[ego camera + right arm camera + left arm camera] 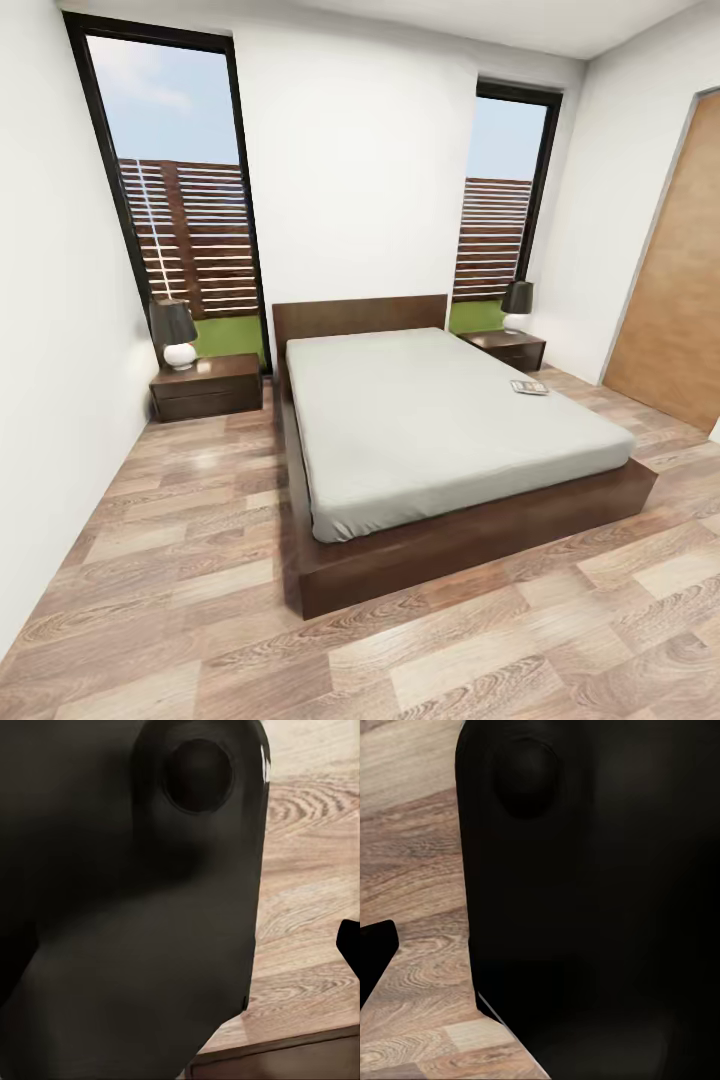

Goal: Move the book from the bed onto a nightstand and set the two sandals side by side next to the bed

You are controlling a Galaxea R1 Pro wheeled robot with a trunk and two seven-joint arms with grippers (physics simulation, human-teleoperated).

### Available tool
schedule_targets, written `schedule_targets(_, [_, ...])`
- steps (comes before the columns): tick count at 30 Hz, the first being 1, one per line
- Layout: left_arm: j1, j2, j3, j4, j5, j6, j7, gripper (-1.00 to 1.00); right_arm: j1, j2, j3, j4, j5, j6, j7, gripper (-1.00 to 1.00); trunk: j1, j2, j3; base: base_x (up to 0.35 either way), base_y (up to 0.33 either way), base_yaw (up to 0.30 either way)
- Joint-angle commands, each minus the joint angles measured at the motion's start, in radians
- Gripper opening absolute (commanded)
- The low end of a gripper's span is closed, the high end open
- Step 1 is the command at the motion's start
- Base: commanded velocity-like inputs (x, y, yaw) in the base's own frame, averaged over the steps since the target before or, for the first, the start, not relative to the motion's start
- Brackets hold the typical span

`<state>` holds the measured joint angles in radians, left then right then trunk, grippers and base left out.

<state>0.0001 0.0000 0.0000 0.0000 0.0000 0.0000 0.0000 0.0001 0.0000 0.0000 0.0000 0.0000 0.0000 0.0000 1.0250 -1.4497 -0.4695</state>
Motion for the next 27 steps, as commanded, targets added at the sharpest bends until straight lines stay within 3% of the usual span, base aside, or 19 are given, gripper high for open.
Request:
schedule_targets(1, [0.000,0.000,0.000,0.000,0.000,0.000,0.000,1.00,0.000,0.000,0.000,0.000,0.000,0.000,0.000,1.00,0.000,0.000,0.000,0.000,0.000,0.000])
schedule_targets(4, [0.008,-0.012,0.000,-0.012,-0.002,-0.001,-0.006,1.00,-0.003,0.013,0.003,-0.005,0.007,0.010,0.009,1.00,0.000,0.000,0.000,0.000,0.000,0.000])
schedule_targets(27, [0.008,-0.003,0.001,-0.020,-0.002,-0.002,-0.011,1.00,-0.005,0.017,0.003,-0.002,0.004,-0.003,0.000,1.00,0.000,0.000,0.000,0.000,0.000,0.000])
